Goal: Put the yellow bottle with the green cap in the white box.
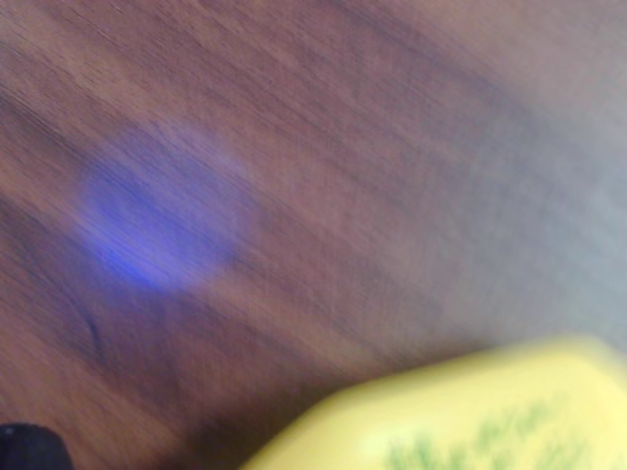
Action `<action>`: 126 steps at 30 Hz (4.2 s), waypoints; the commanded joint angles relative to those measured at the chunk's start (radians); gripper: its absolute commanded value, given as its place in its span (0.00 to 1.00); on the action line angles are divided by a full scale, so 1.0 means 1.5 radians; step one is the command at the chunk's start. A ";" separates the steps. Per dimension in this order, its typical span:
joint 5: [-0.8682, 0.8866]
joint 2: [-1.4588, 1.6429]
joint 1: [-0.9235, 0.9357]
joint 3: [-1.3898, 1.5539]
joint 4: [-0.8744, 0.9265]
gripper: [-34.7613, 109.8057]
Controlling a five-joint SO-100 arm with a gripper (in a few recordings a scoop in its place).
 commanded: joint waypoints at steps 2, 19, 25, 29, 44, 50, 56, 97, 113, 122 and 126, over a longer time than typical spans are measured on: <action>-0.002 0.024 -0.002 -0.013 0.006 0.39; -0.004 0.031 -0.007 -0.004 0.008 0.24; 0.006 0.062 -0.001 0.006 0.008 0.24; 0.015 0.130 0.000 0.031 0.012 0.24; 0.031 0.351 0.067 0.088 0.036 0.24; 0.060 0.430 0.102 0.121 0.037 0.24; 0.105 0.532 0.173 0.139 0.042 0.24; 0.222 0.261 0.626 -0.040 -0.058 0.35; 0.235 0.374 0.594 0.072 -0.070 0.28; 0.228 0.588 0.478 0.267 -0.070 0.24; 0.204 0.752 0.435 0.396 -0.099 0.24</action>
